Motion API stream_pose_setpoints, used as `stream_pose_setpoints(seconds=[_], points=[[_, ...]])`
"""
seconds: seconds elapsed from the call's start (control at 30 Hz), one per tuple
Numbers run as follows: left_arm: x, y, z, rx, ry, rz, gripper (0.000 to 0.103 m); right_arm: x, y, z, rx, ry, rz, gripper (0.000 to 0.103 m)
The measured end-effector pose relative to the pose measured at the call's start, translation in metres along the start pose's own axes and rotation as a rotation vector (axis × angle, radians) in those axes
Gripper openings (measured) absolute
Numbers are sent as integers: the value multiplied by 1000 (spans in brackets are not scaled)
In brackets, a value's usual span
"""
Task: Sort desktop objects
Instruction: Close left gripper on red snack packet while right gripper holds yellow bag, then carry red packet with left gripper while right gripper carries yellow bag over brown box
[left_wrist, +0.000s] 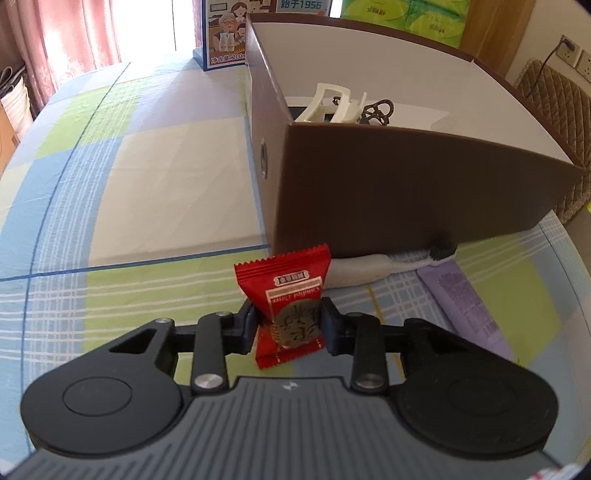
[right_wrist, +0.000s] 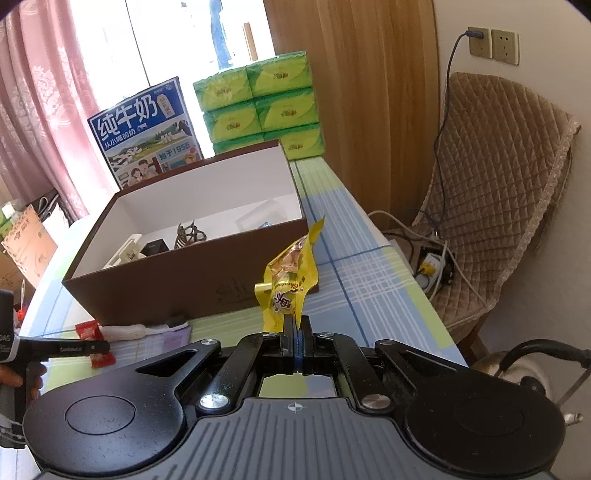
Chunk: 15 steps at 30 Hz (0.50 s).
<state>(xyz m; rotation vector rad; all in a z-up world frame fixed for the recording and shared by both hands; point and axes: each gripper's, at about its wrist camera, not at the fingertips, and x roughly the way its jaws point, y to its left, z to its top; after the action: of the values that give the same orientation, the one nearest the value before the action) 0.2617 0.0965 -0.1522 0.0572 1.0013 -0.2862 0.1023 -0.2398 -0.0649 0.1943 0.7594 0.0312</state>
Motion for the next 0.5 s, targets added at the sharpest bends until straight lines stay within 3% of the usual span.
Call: stream_pose_setpoints(seconds=[0.5], points=[[-63,19,-1,-27,-83,-22,29,-7,6,8,-21,-30,20,0]])
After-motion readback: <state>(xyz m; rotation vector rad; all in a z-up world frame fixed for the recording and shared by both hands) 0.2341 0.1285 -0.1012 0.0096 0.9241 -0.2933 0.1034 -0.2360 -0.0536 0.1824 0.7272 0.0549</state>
